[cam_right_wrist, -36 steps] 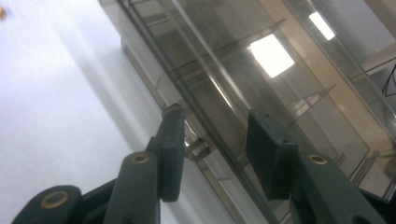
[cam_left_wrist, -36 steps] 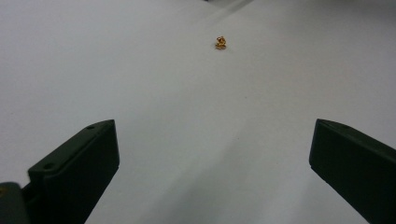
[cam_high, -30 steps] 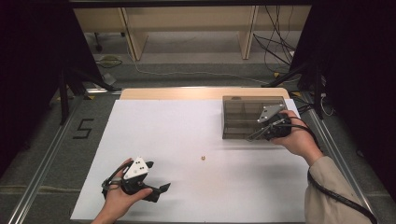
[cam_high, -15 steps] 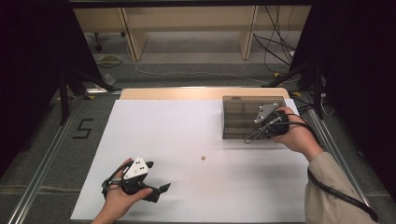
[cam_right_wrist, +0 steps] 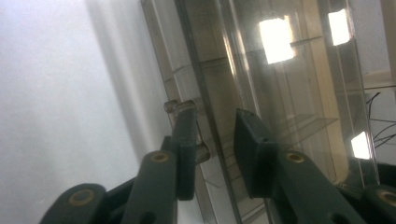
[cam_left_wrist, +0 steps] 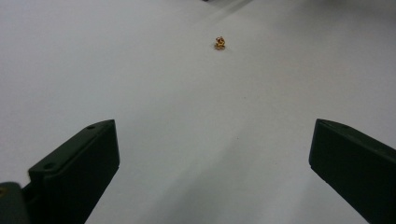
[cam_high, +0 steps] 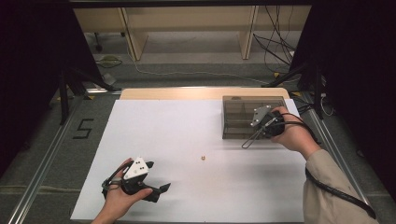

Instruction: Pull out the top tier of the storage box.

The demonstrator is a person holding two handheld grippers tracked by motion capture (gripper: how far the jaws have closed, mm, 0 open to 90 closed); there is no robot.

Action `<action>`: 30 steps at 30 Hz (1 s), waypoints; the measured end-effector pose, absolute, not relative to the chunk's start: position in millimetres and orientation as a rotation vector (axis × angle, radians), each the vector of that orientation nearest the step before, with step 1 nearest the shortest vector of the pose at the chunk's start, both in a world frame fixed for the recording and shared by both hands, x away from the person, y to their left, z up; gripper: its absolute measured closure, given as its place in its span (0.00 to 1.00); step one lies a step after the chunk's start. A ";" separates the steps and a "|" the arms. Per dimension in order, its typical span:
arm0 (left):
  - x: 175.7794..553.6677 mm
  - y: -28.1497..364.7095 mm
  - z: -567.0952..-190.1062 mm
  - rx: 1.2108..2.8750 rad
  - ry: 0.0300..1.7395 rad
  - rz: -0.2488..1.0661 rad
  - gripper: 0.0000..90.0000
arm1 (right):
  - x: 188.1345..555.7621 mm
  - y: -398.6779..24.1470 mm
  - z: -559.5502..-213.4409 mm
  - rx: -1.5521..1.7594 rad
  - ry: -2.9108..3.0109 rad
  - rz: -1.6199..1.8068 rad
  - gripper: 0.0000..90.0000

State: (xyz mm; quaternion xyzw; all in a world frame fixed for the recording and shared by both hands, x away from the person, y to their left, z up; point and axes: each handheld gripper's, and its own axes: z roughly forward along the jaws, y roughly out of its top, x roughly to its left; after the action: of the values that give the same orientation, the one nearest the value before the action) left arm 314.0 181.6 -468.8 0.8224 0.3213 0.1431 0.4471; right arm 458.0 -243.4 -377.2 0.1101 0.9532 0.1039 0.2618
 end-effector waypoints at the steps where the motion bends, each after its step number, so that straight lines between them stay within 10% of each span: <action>1: 314.0 181.7 -468.8 2.036 0.796 0.354 0.02 | 457.7 -242.8 -377.9 0.294 2.582 0.279 0.82; 30: 313.7 181.2 -469.0 2.038 0.794 0.353 0.02 | 461.0 -231.7 -374.5 0.106 2.636 0.126 0.94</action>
State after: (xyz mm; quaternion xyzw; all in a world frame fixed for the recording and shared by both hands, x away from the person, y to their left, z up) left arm 313.7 181.2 -469.0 0.8230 0.3206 0.1424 0.4468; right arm 461.0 -231.7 -374.5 0.0388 0.9670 0.0462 0.2477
